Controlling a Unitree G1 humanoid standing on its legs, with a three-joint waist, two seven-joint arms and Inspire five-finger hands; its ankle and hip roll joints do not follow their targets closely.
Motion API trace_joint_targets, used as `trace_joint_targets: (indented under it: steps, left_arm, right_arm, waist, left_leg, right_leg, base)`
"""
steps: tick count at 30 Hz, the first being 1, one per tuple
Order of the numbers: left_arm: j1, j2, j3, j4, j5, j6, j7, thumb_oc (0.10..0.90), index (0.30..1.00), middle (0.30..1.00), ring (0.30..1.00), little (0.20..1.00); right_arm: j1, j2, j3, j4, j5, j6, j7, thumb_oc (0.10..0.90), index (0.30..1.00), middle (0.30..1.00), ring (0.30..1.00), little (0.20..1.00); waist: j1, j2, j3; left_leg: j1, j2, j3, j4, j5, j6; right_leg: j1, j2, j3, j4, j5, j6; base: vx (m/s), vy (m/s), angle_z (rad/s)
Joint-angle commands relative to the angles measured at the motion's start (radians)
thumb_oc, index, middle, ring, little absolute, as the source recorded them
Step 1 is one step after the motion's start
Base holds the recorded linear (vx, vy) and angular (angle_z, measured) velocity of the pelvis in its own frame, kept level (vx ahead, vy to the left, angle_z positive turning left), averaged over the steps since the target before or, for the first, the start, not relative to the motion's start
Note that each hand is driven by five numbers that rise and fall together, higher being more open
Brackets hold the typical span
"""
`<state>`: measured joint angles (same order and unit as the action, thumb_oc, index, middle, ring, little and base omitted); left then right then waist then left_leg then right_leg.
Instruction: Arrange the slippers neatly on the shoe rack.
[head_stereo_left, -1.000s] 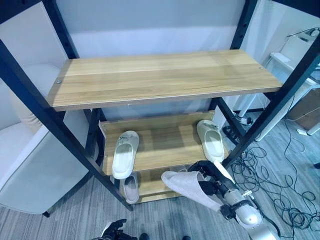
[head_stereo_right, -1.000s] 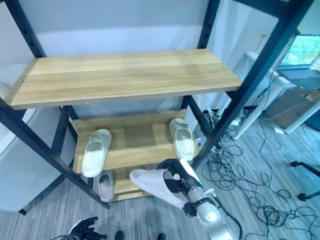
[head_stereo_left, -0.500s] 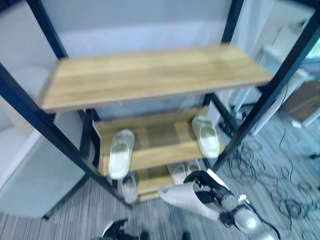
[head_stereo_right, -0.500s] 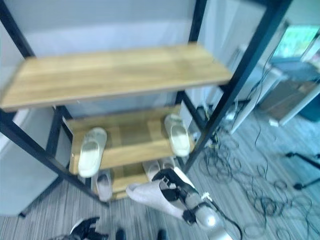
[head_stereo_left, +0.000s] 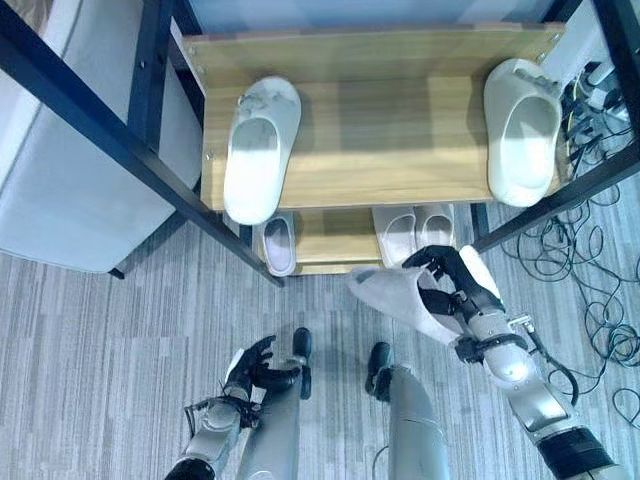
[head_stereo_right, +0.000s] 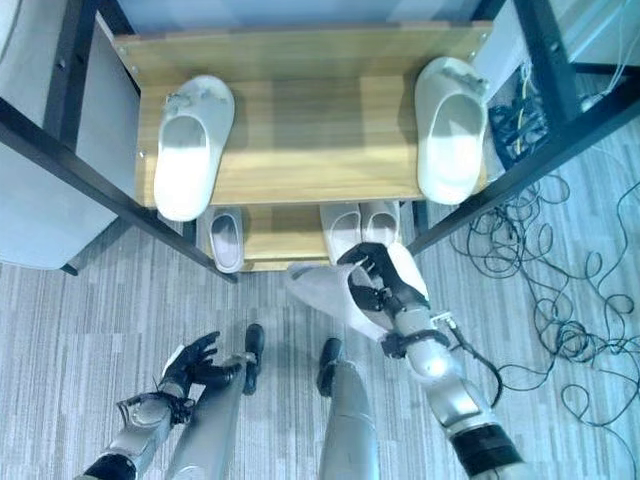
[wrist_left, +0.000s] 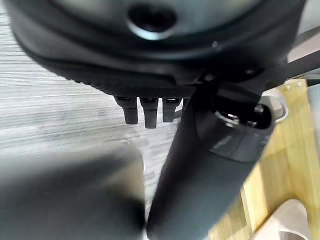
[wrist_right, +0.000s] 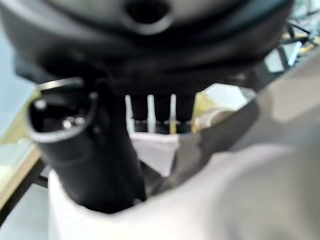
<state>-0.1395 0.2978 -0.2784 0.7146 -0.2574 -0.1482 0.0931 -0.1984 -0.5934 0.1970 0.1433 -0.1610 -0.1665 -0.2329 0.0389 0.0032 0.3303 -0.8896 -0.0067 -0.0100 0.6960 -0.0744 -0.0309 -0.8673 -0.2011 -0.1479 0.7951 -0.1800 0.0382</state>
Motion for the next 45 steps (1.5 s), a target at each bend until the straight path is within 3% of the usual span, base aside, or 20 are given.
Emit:
trace_joint_targets:
  steps: [1,5,7,8,12,13,15,18,20,23,28,32,38,45]
  left_arm:
    - [0.040,0.026,-0.035,-0.102,-0.035,-0.069,0.039,0.800,0.900,0.900,0.900,0.900]
    - [0.033,0.069,-0.022,-0.269,-0.058,-0.085,0.070,0.800,0.900,0.900,0.900,0.900]
    - [0.032,0.076,-0.019,-0.303,-0.069,-0.087,0.078,0.800,0.900,0.900,0.900,0.900]
    - [0.030,0.089,-0.010,-0.361,-0.074,-0.094,0.094,0.800,0.900,0.900,0.900,0.900]
    - [0.015,0.108,-0.006,-0.444,-0.080,-0.103,0.117,0.800,0.900,0.900,0.900,0.900]
    - [0.000,0.121,-0.013,-0.484,-0.076,-0.110,0.132,0.800,0.900,0.900,0.900,0.900]
    - [-0.007,0.129,-0.011,-0.507,-0.078,-0.107,0.137,0.800,0.900,0.900,0.900,0.900]
    - [-0.043,0.169,-0.013,-0.552,-0.075,-0.113,0.154,0.800,0.900,0.900,0.900,0.900]
    - [-0.058,0.213,0.003,-0.607,-0.074,-0.116,0.177,0.800,0.900,0.900,0.900,0.900]
    - [-0.069,0.237,0.015,-0.637,-0.091,-0.119,0.196,0.800,0.900,0.900,0.900,0.900]
    - [-0.022,0.273,-0.005,-0.726,-0.135,-0.128,0.206,0.800,0.900,0.900,0.900,0.900]
    - [-0.003,0.329,-0.006,-0.783,-0.151,-0.139,0.211,0.800,0.900,0.900,0.900,0.900]
    - [-0.011,0.359,-0.032,-0.816,-0.180,-0.145,0.221,0.800,0.900,0.900,0.900,0.900]
    - [-0.025,0.369,-0.047,-0.818,-0.193,-0.149,0.225,0.800,0.900,0.900,0.900,0.900]
  right_arm:
    - [-0.029,-0.009,-0.069,-0.141,-0.026,-0.082,-0.129,0.400,0.300,0.300,0.300,0.300]
    - [-0.105,-0.004,-0.121,-0.174,-0.048,-0.080,-0.203,0.400,0.300,0.300,0.300,0.300]
    - [-0.127,-0.001,-0.130,-0.184,-0.049,-0.079,-0.218,0.400,0.300,0.300,0.300,0.300]
    - [-0.152,-0.003,-0.141,-0.203,-0.052,-0.078,-0.237,0.400,0.300,0.300,0.300,0.300]
    - [-0.206,-0.008,-0.153,-0.232,-0.068,-0.076,-0.264,0.400,0.300,0.300,0.300,0.300]
    - [-0.247,-0.036,-0.145,-0.243,-0.088,-0.077,-0.273,0.400,0.300,0.300,0.300,0.300]
    - [-0.268,-0.055,-0.143,-0.247,-0.092,-0.074,-0.275,0.400,0.300,0.300,0.300,0.300]
    - [-0.339,-0.145,-0.114,-0.243,-0.116,-0.064,-0.272,0.400,0.300,0.300,0.300,0.300]
    - [-0.392,-0.202,-0.102,-0.264,-0.115,-0.054,-0.274,0.400,0.300,0.300,0.300,0.300]
    - [-0.446,-0.239,-0.089,-0.285,-0.113,-0.046,-0.279,0.400,0.300,0.300,0.300,0.300]
    - [-0.564,-0.350,0.019,-0.334,-0.094,-0.032,-0.288,0.400,0.300,0.300,0.300,0.300]
    - [-0.633,-0.383,0.098,-0.329,-0.067,-0.027,-0.280,0.400,0.300,0.300,0.300,0.300]
    - [-0.815,-0.389,0.287,-0.229,-0.048,0.005,-0.267,0.400,0.300,0.300,0.300,0.300]
    - [-0.964,-0.368,0.417,-0.070,-0.037,0.047,-0.278,0.400,0.300,0.300,0.300,0.300]
  waist:
    - [-0.004,0.015,-0.101]
    - [0.000,0.025,-0.102]
    - [0.000,0.027,-0.099]
    - [0.002,0.031,-0.090]
    - [0.002,0.036,-0.080]
    - [0.002,0.030,-0.043]
    - [0.002,0.026,-0.012]
    - [0.005,0.010,0.063]
    - [0.012,-0.003,0.141]
    - [0.017,-0.011,0.188]
    - [0.044,-0.036,0.190]
    - [0.061,-0.020,0.190]
    - [0.092,-0.001,0.190]
    - [0.110,-0.003,0.190]
  left_leg:
    - [-0.172,-0.002,-0.022,0.144,-0.096,0.005]
    - [-0.403,-0.007,-0.047,0.365,-0.161,0.030]
    - [-0.457,-0.005,-0.054,0.424,-0.181,0.035]
    - [-0.541,-0.011,-0.056,0.527,-0.210,0.042]
    - [-0.669,-0.025,-0.057,0.702,-0.271,0.053]
    - [-0.680,-0.030,-0.054,0.784,-0.318,0.055]
    - [-0.680,-0.027,-0.042,0.838,-0.344,0.057]
    - [-0.680,-0.027,-0.032,0.962,-0.408,0.062]
    - [-0.680,-0.027,-0.030,1.074,-0.461,0.068]
    - [-0.680,-0.026,-0.032,1.149,-0.496,0.069]
    - [-0.680,-0.009,-0.028,1.310,-0.589,0.071]
    - [-0.680,-0.007,-0.041,1.395,-0.629,0.070]
    - [-0.680,0.006,-0.049,1.448,-0.647,0.062]
    - [-0.680,0.008,-0.040,1.439,-0.635,0.053]
  right_leg:
    - [-0.139,0.003,0.015,0.032,-0.005,0.026]
    - [-0.356,0.010,0.051,0.241,-0.073,-0.006]
    - [-0.407,0.012,0.058,0.299,-0.090,-0.014]
    - [-0.486,0.010,0.064,0.399,-0.117,-0.024]
    - [-0.614,0.018,0.081,0.573,-0.175,-0.044]
    - [-0.640,0.021,0.096,0.668,-0.209,-0.057]
    - [-0.643,0.022,0.102,0.724,-0.227,-0.062]
    - [-0.650,0.029,0.112,0.853,-0.271,-0.070]
    - [-0.661,0.044,0.129,0.981,-0.313,-0.079]
    - [-0.670,0.053,0.143,1.061,-0.340,-0.082]
    - [-0.703,0.080,0.174,1.231,-0.392,-0.100]
    - [-0.703,0.080,0.170,1.305,-0.421,-0.109]
    - [-0.703,0.073,0.170,1.345,-0.423,-0.113]
    - [-0.703,0.055,0.177,1.356,-0.419,-0.114]
  base:
    - [0.00,0.000,0.00]
    - [0.03,-0.021,0.04]
    - [0.07,-0.020,-0.01]
    - [0.08,-0.018,0.00]
    - [0.11,-0.019,-0.01]
    - [0.11,-0.025,-0.01]
    - [0.07,-0.020,-0.01]
    - [0.05,-0.042,-0.01]
    - [0.06,-0.041,-0.12]
    - [0.03,-0.016,-0.09]
    - [0.00,-0.008,-0.27]
    - [-0.05,0.017,-0.10]
    - [-0.03,0.036,-0.06]
    - [0.00,0.011,0.01]
